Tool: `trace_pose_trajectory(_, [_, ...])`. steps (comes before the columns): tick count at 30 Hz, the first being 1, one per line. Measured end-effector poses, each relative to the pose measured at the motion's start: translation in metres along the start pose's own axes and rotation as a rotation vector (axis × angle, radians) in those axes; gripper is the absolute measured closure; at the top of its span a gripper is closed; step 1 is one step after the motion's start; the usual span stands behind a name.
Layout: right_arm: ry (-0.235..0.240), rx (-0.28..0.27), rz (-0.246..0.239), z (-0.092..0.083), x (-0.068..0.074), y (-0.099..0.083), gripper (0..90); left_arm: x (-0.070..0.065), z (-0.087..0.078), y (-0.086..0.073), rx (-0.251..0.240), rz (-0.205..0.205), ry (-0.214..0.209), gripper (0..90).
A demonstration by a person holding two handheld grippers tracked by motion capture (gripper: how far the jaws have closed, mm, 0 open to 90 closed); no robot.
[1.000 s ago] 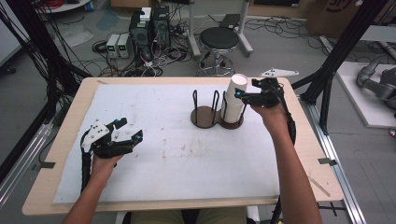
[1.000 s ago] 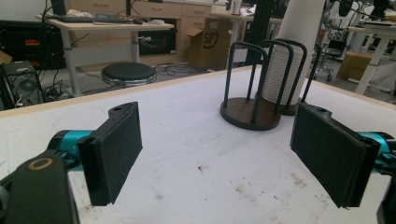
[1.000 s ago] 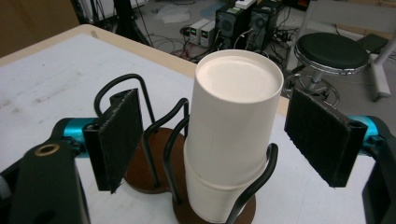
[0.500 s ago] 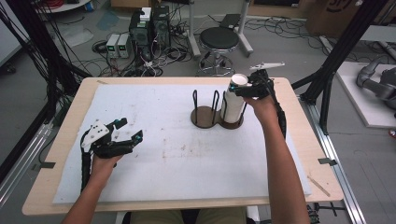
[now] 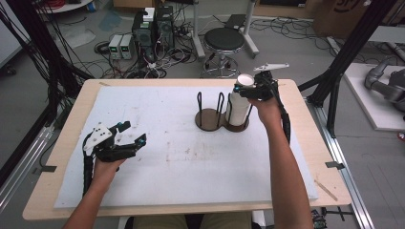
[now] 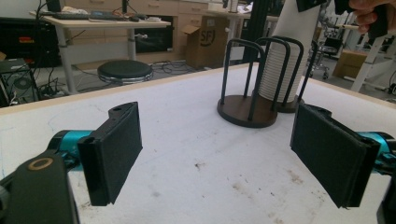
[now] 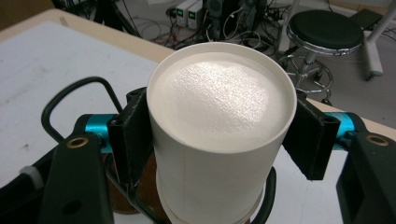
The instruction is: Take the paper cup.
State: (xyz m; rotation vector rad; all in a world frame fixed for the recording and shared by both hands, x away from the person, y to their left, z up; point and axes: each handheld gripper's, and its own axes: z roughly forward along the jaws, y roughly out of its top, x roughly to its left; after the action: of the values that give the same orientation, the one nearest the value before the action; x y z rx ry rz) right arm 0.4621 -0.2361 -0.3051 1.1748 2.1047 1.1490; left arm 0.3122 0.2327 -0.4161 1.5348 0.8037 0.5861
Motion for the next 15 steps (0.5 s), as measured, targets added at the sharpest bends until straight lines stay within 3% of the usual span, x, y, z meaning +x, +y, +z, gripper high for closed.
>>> trace_pose_trajectory(6, [0.022, -0.057, 0.032, -0.012, -0.004, 0.003, 31.9, -0.001, 0.001, 0.0, 0.002, 0.001, -0.005, 16.5])
trace_pose_trajectory(15, [0.023, -0.086, 0.003, -0.022, 0.0, 0.015, 32.1, 0.0, 0.001, -0.001, 0.003, -0.007, -0.01, 16.4])
